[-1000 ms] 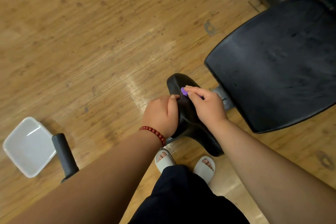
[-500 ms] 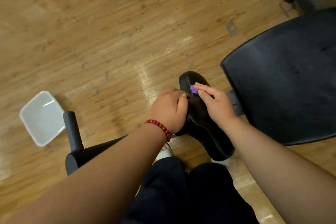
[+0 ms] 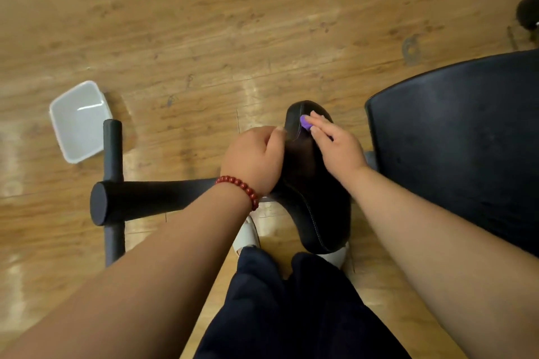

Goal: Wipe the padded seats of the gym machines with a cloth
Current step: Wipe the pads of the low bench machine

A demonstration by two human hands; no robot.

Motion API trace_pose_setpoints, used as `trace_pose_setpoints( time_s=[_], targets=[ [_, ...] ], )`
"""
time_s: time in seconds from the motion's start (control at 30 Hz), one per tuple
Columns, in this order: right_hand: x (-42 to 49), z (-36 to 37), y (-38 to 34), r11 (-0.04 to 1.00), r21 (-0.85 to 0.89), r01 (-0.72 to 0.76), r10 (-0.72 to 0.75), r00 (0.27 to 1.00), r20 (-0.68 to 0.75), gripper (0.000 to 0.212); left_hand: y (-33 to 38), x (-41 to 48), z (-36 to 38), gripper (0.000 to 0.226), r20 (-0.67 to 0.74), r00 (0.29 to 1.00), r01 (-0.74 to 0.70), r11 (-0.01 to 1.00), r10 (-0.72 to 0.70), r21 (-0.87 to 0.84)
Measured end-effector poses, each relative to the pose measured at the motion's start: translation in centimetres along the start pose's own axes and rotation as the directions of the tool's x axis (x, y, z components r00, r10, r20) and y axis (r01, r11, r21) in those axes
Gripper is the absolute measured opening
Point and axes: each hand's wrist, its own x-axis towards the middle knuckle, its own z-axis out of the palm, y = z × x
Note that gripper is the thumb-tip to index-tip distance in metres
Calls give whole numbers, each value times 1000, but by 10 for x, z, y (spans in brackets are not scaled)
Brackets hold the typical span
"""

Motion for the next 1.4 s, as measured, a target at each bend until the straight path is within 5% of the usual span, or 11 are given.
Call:
trace_pose_setpoints(
  time_s=[0.2,0.53,0.7,0.93,1.13,1.4],
  targets=[
    [-40,6,-8,978,185,98,-100,995,-2,32,-6,1,3,60,-14,1000,-12,999,13,48],
    [11,4,2,992,117,51,-52,999,0,31,-6,4,3,53,-16,1000,12,999,-11,46],
    [-4,2,6,983,103,154,-162,984,73,31,-6,6,3,55,-27,1000,5,999,-3,52],
    [52,8,8,990,136,-25,30,999,-32,31,-8,5,5,57,-31,999,17,999,-16,38],
    [8,6,8,984,93,149,-156,985,70,30,-10,6,6,59,-38,999,-7,999,8,33],
    [67,9,11,985,165,-53,69,993,-94,32,-11,5,6,73,-36,999,-14,999,15,35]
  ],
)
